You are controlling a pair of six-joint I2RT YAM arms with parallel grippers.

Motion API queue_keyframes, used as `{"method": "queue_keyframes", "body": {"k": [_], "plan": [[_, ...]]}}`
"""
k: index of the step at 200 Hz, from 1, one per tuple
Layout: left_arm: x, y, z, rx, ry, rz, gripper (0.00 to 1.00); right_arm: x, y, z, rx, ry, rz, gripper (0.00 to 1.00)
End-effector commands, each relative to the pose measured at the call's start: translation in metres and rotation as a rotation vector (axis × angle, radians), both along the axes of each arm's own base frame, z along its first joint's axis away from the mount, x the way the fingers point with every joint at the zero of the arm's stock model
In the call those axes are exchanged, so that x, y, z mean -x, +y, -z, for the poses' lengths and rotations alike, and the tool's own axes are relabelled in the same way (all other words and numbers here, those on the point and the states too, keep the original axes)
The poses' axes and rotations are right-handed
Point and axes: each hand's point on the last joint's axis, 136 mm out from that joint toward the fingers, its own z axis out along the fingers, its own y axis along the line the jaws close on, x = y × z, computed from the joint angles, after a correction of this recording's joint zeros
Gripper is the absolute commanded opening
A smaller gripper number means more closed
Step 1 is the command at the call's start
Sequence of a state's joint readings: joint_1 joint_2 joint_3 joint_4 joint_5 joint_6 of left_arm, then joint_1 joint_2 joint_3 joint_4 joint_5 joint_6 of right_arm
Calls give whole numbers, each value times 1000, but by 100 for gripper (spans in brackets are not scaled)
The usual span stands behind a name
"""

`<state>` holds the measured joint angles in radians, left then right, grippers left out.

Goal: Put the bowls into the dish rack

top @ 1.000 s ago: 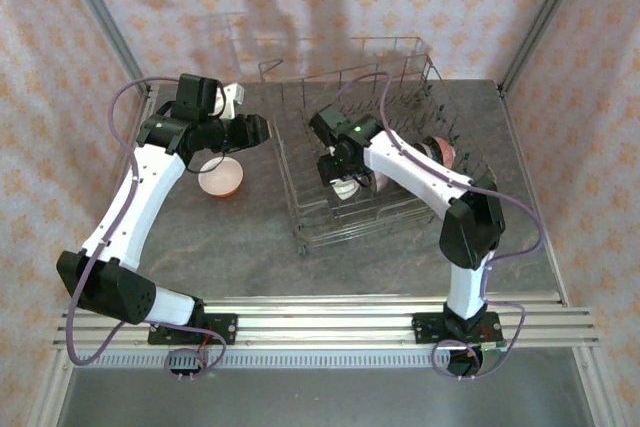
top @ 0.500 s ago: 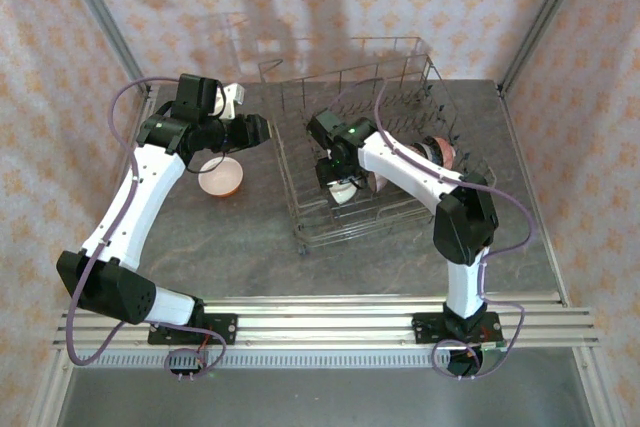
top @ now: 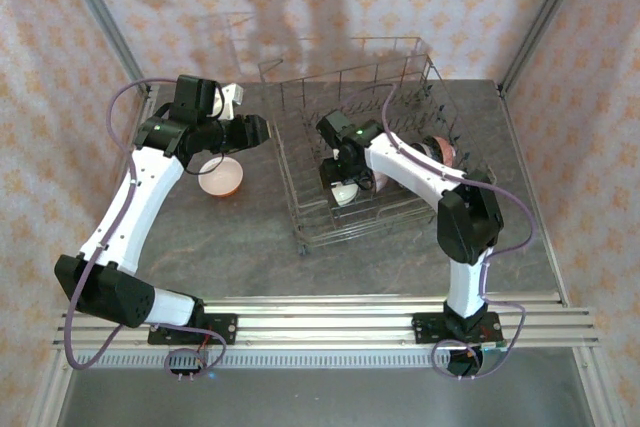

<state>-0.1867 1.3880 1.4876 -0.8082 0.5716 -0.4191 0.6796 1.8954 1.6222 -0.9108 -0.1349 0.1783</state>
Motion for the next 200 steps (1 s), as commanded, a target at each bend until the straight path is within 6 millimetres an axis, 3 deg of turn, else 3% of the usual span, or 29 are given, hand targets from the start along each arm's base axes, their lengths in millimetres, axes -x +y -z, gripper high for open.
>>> {"method": "queue_keyframes", "body": {"k": [1, 35, 81, 200], "plan": [[2, 1, -10, 23, -37, 0, 47, 15, 0, 5, -11, 53, -16, 61], [4, 4, -10, 8, -35, -16, 47, 11, -6, 3, 10, 36, 7, 65], [6, 7, -11, 2, -37, -28, 47, 1, -17, -18, 50, -38, 40, 72], [11, 9, -13, 7, -41, -40, 47, -6, -22, -41, 124, -130, 56, 81]]}}
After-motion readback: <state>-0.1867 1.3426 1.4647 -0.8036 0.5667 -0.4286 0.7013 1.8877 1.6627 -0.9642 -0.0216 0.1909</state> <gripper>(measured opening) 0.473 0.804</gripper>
